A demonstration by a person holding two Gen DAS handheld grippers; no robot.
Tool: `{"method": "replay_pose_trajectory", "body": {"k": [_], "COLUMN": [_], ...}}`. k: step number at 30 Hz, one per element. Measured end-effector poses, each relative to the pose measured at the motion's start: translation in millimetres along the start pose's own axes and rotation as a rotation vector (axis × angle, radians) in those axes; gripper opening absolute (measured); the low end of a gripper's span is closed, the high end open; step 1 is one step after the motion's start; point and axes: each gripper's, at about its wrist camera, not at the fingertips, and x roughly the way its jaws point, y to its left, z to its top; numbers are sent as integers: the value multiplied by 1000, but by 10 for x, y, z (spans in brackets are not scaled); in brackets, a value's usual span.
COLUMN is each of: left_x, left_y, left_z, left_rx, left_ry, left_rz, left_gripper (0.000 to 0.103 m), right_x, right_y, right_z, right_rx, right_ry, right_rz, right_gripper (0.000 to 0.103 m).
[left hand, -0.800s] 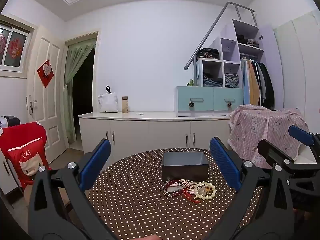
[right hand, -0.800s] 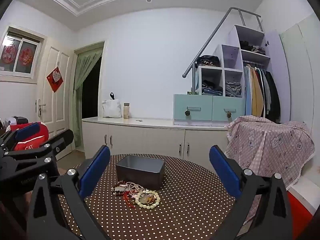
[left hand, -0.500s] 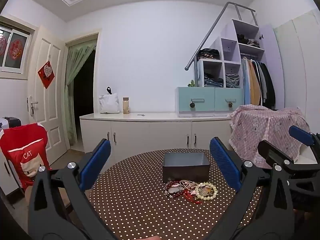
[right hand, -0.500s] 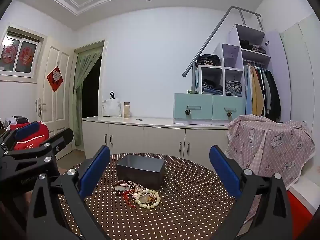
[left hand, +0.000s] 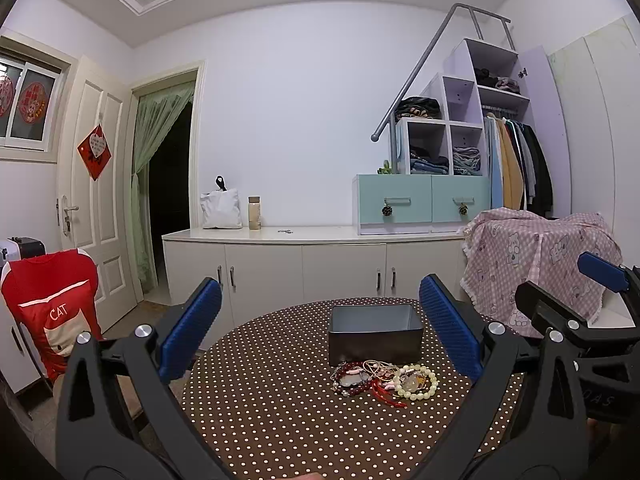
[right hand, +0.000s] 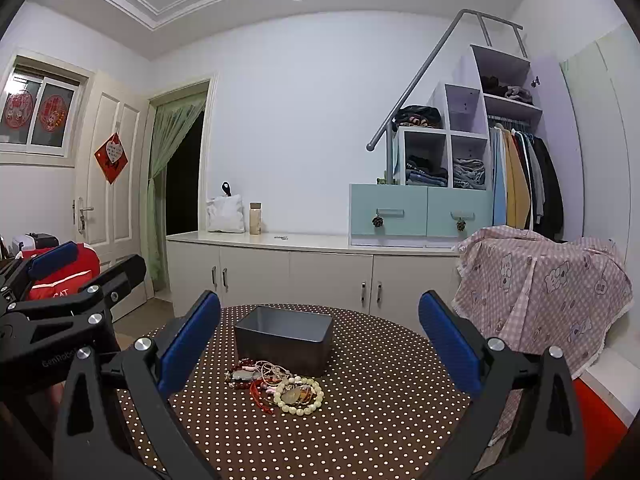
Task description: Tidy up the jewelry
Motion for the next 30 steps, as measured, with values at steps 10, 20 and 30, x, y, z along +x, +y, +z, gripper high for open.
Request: {"method": "replay_pose_trajectory", "body": {"k": [10,20,30], "left_x": [-5,2,4], "left_y": [-2,2,13], "left_z": [-22,-33,-65], "left_rx": [2,4,9], "left_ry": [2,4,9], "left_rz": [2,3,6], "left_gripper": [97,97,97], "right_x": [-14,1,2], "right_y": [-9,-22,-28], "right_z": [-15,-36,-57], "right_rx": [8,14,23], "right_ry": [10,15,20], "right_rz": [2,3,7], "right_gripper": [96,96,96]}}
